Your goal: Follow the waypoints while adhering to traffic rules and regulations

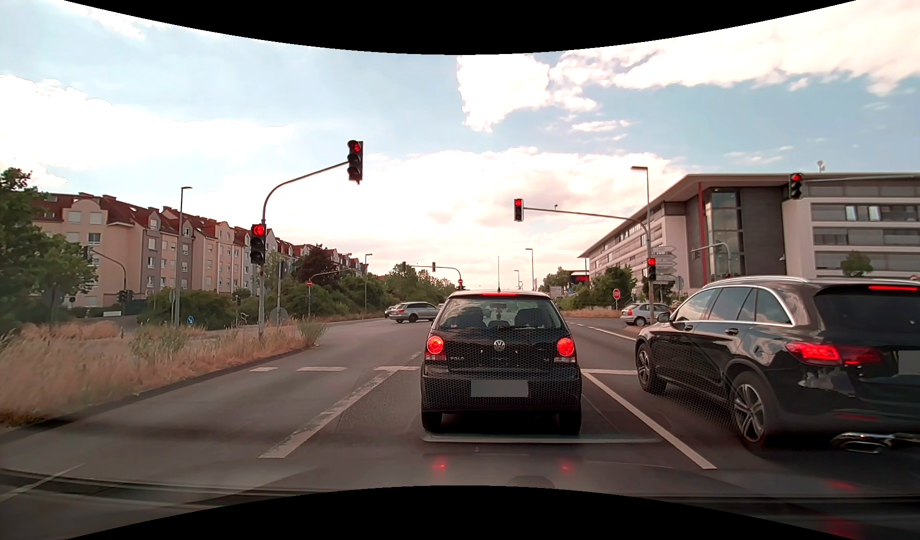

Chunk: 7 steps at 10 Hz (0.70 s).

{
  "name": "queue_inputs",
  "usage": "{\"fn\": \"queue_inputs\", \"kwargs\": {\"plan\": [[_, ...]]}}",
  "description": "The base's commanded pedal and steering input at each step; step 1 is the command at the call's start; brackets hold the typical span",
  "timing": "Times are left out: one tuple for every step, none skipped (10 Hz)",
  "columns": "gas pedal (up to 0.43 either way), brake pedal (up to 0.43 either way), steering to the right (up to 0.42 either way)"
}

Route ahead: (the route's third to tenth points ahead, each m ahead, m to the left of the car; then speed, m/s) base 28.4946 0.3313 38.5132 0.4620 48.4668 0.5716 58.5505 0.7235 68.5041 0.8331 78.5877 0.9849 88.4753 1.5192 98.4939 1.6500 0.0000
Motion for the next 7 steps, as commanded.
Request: {"fn": "queue_inputs", "kwargs": {"plan": [[0.000, 0.366, -0.002], [0.000, 0.366, -0.002], [0.000, 0.366, -0.003], [0.000, 0.366, -0.003], [0.000, 0.366, -0.002], [0.000, 0.366, -0.003], [0.000, 0.366, -0.003]]}}
